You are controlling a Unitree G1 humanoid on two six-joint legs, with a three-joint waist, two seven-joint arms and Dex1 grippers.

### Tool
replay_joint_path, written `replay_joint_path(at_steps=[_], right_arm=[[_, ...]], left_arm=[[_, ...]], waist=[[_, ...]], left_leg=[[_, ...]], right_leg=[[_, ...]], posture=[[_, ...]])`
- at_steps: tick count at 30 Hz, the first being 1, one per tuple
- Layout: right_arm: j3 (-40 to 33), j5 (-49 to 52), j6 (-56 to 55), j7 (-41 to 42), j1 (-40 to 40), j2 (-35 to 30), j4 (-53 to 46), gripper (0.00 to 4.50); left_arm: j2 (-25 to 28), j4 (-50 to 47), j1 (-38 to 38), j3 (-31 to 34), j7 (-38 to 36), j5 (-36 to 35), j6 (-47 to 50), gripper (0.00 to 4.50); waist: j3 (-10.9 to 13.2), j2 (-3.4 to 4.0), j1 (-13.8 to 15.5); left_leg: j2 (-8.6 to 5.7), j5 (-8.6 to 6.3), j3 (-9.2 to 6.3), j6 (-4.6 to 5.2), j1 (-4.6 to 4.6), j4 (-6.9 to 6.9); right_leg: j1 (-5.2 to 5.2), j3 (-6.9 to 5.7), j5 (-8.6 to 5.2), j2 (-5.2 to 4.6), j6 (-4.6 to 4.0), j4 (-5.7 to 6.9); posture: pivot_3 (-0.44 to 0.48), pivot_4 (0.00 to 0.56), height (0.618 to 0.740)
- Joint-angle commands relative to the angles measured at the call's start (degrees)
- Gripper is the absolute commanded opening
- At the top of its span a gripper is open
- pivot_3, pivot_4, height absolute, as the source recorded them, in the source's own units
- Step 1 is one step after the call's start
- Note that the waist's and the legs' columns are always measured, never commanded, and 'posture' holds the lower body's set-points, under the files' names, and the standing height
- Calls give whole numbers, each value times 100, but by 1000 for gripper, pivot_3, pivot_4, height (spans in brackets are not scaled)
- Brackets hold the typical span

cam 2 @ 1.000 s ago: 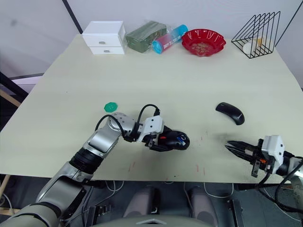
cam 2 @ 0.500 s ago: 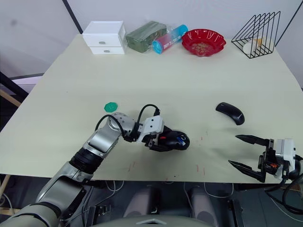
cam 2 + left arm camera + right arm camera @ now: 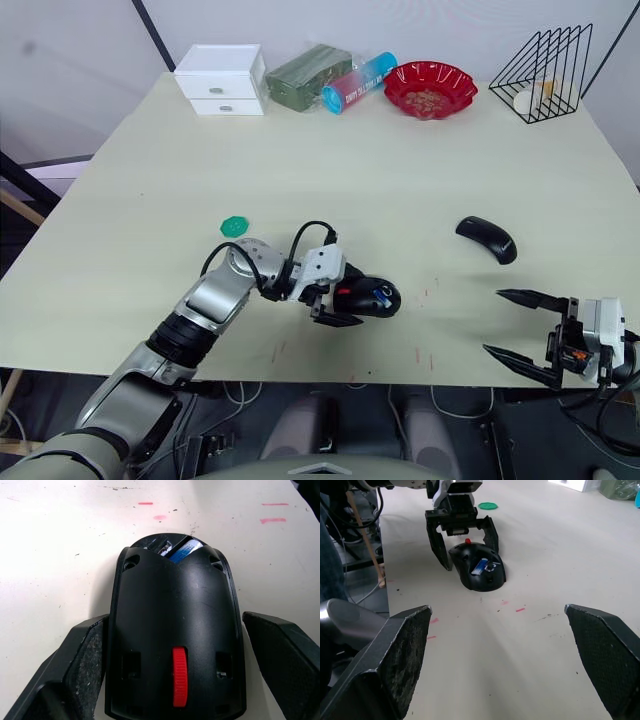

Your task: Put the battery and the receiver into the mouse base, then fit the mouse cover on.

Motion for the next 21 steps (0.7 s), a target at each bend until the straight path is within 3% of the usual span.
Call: replay_joint_path(at_steps=[1, 9, 21], right_arm=[[-132, 105, -106, 82, -36, -10, -51, 4500], [-87, 100, -59, 123, -176, -1, 16, 4500], [-123, 142, -45, 129, -266, 16, 40, 4500]], left_arm=[[83, -157, 74, 211, 122, -62, 33, 4380], [277, -509, 319, 501, 104, -395, 36, 4380], [848, -1062, 899, 1461, -329, -1604, 374, 4380]], waist=[[0, 0, 0], [4, 6, 11], [11, 14, -6]], left_leg=[[0, 0, 0, 0, 0, 0], [1, 0, 1, 0, 0, 0], [1, 0, 3, 0, 0, 0]], right_leg=[[0, 0, 0, 0, 0, 0], [0, 1, 0, -1, 0, 0], [-1, 1, 0, -2, 0, -1]], posture=[[0, 150, 740], [0, 150, 740], [0, 150, 740]])
